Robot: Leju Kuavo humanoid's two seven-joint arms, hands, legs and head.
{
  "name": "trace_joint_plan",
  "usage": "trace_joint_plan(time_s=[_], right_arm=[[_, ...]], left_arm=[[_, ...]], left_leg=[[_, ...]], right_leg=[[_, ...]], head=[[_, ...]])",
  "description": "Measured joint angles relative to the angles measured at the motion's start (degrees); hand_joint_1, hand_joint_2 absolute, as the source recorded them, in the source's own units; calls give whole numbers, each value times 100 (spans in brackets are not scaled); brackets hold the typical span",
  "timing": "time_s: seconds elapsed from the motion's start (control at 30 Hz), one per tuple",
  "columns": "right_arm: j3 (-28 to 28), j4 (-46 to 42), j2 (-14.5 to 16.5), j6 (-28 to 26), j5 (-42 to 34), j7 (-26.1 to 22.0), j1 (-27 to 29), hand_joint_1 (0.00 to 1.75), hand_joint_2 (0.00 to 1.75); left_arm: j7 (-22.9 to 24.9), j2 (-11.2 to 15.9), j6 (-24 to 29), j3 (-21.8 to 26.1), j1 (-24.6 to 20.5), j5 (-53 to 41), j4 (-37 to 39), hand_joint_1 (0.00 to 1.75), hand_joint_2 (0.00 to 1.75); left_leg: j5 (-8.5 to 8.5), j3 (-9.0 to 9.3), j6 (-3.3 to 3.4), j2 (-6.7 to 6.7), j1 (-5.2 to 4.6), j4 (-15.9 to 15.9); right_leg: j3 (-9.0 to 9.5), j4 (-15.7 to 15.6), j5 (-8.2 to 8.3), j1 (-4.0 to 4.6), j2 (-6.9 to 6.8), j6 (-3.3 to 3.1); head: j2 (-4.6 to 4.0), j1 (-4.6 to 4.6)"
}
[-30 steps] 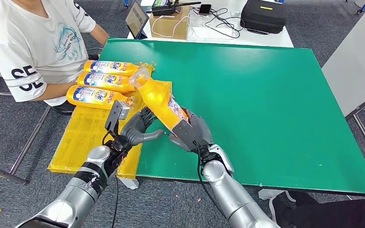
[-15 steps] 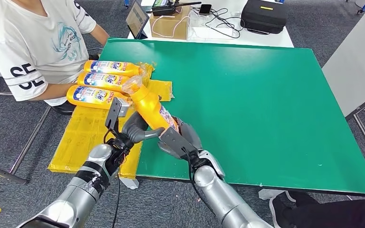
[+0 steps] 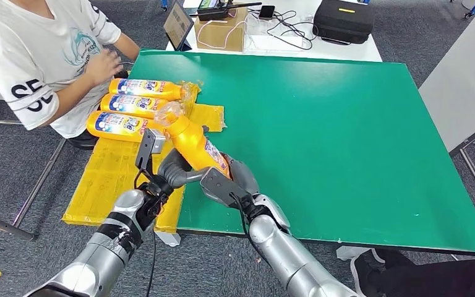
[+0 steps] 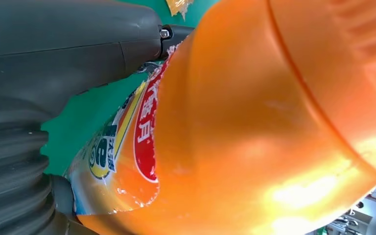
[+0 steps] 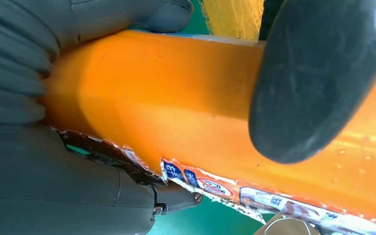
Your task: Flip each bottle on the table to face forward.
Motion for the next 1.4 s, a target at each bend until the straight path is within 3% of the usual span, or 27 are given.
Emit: trace_joint_plan(time_s=[0.03, 0.1, 0.13, 0.17, 0.2, 0.73, 1.07, 1.13, 1.3, 1.4], right_arm=[[14, 6, 1, 0, 16, 16, -15, 160, 175], [36, 16, 9, 2, 44, 51, -51, 80, 175], [45, 22, 15, 3, 51, 66, -69, 40, 175], [56, 30, 22, 4, 57, 77, -83, 7, 175], [73, 37, 28, 5, 65, 85, -92, 0, 175], [141, 57, 50, -33, -128, 86, -110, 0, 175], [-162, -340, -186, -257, -340, -73, 109, 0, 175], [-224, -490, -221, -336, -408, -110, 184, 0, 175], [-608, -1283, -390, -423, -830, -296, 530, 0, 175], [-852, -1738, -460, -422, -1076, -395, 715, 0, 175]], left_arm=[[8, 0, -24, 1, 0, 36, 0, 60, 175], [10, 1, -75, 3, 0, 102, 0, 147, 175], [11, 2, -96, 5, -1, 136, 0, 175, 175], [11, 2, -116, 9, -2, 177, -1, 175, 175], [14, 2, -137, 13, -4, 224, -5, 175, 175], [130, 31, -182, 213, -5, 834, -208, 175, 175], [-198, 398, 507, 375, 8, 35, -210, 175, 175], [-302, 470, 850, 373, -6, -494, -199, 175, 175], [-543, 776, 2285, 290, -266, -3012, 173, 175, 175], [-651, 995, 2597, 279, -425, -3900, 529, 175, 175]], left_leg=[[0, 0, 0, 0, 0, 0], [0, 0, 0, 0, 0, 0], [0, 0, 0, 0, 0, 0], [0, 0, 0, 0, 0, 0], [0, 0, 0, 0, 0, 0], [0, 0, 0, 0, 0, 0], [0, -1, 0, -3, 0, 0], [0, -1, 0, -3, 0, 0], [0, -2, 0, 2, 0, 0], [0, -1, 0, 8, 0, 0]], right_leg=[[0, 0, 0, 0, 0, 0], [0, 0, 0, 0, 0, 0], [0, 0, 0, 0, 0, 0], [0, 0, 0, 0, 0, 0], [0, 0, 0, 0, 0, 0], [-1, 0, 0, 0, 0, 0], [-3, 0, 0, 0, -1, 0], [-4, 0, 0, 0, 0, 0], [-5, 0, 0, 0, 1, 0], [-7, 0, 0, 0, 1, 0]], head=[[0, -1], [-1, 0], [-1, 0], [-1, 1], [-1, 0], [0, 0], [1, 1], [0, 1], [1, 1], [0, -1]])
